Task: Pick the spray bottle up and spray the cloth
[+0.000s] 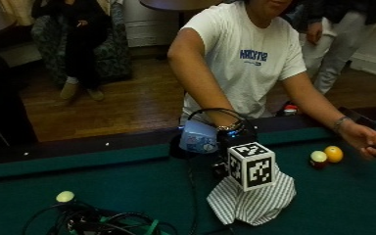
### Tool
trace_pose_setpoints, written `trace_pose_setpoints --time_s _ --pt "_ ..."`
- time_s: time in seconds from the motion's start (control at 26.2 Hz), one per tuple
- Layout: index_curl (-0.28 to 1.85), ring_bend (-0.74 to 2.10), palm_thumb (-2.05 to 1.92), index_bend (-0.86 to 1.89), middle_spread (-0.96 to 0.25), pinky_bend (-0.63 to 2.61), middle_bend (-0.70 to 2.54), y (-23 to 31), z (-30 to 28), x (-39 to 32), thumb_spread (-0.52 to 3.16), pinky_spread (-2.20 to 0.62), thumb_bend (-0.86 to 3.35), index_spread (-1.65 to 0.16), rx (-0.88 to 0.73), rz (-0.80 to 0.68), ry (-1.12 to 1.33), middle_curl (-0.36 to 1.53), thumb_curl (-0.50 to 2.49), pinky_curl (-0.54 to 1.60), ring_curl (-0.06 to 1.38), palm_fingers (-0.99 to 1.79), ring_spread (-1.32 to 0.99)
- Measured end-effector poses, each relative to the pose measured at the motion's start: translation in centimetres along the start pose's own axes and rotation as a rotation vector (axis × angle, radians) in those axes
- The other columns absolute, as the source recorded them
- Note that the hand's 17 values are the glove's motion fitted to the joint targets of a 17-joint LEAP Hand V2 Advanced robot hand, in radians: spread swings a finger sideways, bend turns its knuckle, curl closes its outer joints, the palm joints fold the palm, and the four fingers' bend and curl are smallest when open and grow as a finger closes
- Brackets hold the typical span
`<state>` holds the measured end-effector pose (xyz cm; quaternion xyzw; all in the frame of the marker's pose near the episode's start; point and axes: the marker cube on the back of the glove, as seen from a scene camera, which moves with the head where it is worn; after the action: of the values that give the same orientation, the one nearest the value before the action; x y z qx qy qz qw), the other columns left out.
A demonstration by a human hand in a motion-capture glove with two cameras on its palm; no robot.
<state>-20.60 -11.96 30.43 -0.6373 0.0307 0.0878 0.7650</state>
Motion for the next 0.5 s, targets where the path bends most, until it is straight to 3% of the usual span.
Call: trace_pose_setpoints --time_s 0.27,0.5 --pt "0.61 0.81 0.95 0.33 -0.22 0.52 0.67 -1.2 0.8 -0.3 0.34 -0.3 -0.03 -0.27 -0.032 -0.005 0.005 0.57 0.81 0.43 0.5 1.37 -0.21" --pt "0.61 0.81 0.94 0.32 -0.22 0.52 0.67 1.9 -1.9 -0.7 0.35 -0.3 -0.03 -0.27 0.072 -0.096 -0.056 0.57 0.81 0.43 0.5 1.37 -0.21"
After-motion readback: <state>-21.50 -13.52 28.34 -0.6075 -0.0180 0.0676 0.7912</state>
